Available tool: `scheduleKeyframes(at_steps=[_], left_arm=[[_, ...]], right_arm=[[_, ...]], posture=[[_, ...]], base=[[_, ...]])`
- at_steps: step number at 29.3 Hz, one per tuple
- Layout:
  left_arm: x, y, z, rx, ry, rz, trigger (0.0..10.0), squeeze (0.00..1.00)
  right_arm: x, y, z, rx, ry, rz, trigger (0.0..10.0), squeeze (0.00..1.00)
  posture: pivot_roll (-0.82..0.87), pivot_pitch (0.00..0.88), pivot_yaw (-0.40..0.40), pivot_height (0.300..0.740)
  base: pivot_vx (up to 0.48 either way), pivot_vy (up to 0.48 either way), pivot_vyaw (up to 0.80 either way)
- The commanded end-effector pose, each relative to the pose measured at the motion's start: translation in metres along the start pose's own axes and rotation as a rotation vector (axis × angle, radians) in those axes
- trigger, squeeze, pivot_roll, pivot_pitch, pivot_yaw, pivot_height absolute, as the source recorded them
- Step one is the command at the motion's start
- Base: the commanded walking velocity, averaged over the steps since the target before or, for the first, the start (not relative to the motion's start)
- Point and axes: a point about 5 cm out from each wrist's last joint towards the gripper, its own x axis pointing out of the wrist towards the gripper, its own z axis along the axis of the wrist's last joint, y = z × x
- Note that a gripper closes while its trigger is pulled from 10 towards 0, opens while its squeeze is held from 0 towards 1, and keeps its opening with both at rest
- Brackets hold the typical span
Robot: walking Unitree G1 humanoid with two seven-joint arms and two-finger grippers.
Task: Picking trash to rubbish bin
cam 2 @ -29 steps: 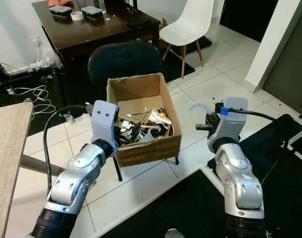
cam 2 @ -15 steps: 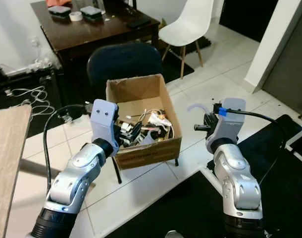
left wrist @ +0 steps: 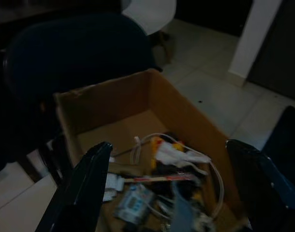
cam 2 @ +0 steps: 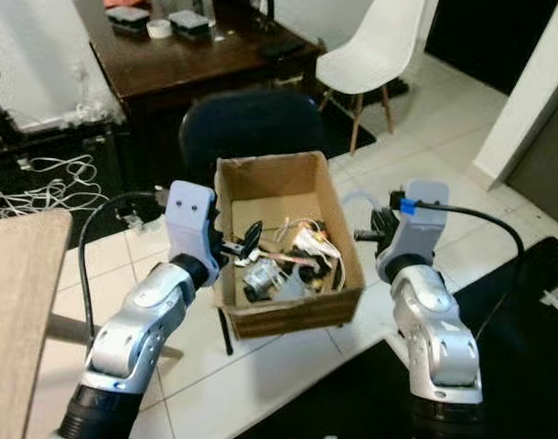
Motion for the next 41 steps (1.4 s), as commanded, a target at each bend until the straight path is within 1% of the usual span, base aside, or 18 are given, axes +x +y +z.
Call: scheduleKeyframes(at_steps=[1,12,15,16,19,24,28,29,30,31,32,33,35,36,38,41], left_arm=[[-0.002,-0.002,-0.005,-0.006,0.021,-0.001,10.0,0.00],[-0.002,0.000,-0.005,0.000,0.025,0.015,10.0,0.00],[-0.001,0.004,-0.007,0.032,0.028,0.059,10.0,0.00],[-0.001,0.007,-0.008,0.050,0.028,0.099,10.0,0.00],[-0.001,0.009,-0.010,0.059,0.035,0.119,10.0,0.00],[-0.001,0.010,-0.013,0.066,0.049,0.121,10.0,0.00],[0.003,0.013,-0.014,0.109,0.054,0.116,10.0,0.00],[0.003,0.013,-0.014,0.109,0.054,0.116,10.0,0.00],[0.006,0.014,-0.014,0.131,0.053,0.114,10.0,0.00],[0.006,0.014,-0.014,0.131,0.053,0.114,10.0,0.00],[0.008,0.016,-0.014,0.157,0.054,0.112,10.0,0.00],[0.008,0.016,-0.014,0.157,0.054,0.112,10.0,0.00],[0.014,0.023,-0.018,0.188,0.071,0.146,10.0,0.00],[0.014,0.023,-0.018,0.188,0.071,0.146,10.0,0.00],[0.017,0.030,-0.019,0.202,0.080,0.174,10.0,0.00],[0.023,0.036,-0.018,0.239,0.081,0.194,10.0,0.00]], right_arm=[[-0.001,-0.003,-0.003,-0.004,0.009,-0.005,10.0,0.00],[0.001,-0.002,-0.004,-0.013,0.020,0.009,10.0,0.00],[0.003,-0.002,-0.004,-0.024,0.024,0.018,10.0,0.00],[0.004,-0.003,-0.005,-0.031,0.028,0.023,10.0,0.00],[0.005,-0.004,-0.005,-0.035,0.031,0.023,10.0,0.00],[0.008,-0.010,-0.008,-0.045,0.041,0.016,10.0,0.00],[0.012,-0.015,-0.009,-0.051,0.046,0.002,10.0,0.00],[0.012,-0.015,-0.009,-0.051,0.046,0.002,10.0,0.00],[0.015,-0.016,-0.010,-0.054,0.049,0.000,10.0,0.00],[0.015,-0.016,-0.010,-0.054,0.049,0.000,10.0,0.00],[0.018,-0.018,-0.011,-0.060,0.054,-0.001,10.0,0.00],[0.018,-0.018,-0.011,-0.060,0.054,-0.001,10.0,0.00],[0.026,-0.024,-0.018,-0.098,0.075,0.001,10.0,0.00],[0.026,-0.024,-0.018,-0.098,0.075,0.001,10.0,0.00],[0.033,-0.029,-0.022,-0.137,0.090,0.016,10.0,0.00],[0.042,-0.034,-0.026,-0.130,0.117,0.030,10.0,0.00]], posture=[[-0.03,0.119,0.051,0.740],[-0.03,0.131,0.045,0.740],[-0.03,0.141,0.046,0.740],[-0.03,0.141,0.046,0.740],[-0.03,0.147,0.048,0.740],[-0.03,0.160,0.053,0.740],[-0.02,0.177,0.058,0.740],[-0.02,0.177,0.058,0.740],[-0.01,0.189,0.064,0.740],[-0.01,0.189,0.064,0.740],[-0.01,0.200,0.071,0.740],[-0.01,0.200,0.071,0.740],[-0.01,0.229,0.085,0.740],[-0.01,0.229,0.085,0.740],[0.00,0.246,0.089,0.740],[0.00,0.272,0.092,0.740]], base=[[0.319,0.000,0.00],[0.259,0.000,0.00],[0.000,0.000,0.00],[0.000,0.000,0.00],[0.000,0.000,0.00],[0.000,0.000,0.00],[0.000,0.000,0.00],[0.000,0.000,0.00],[0.000,0.000,0.00],[0.000,0.000,0.00],[0.000,0.000,0.00],[0.000,0.000,0.00],[0.000,0.000,0.00],[0.000,0.000,0.00],[0.000,0.000,0.00],[0.000,0.000,0.00]])
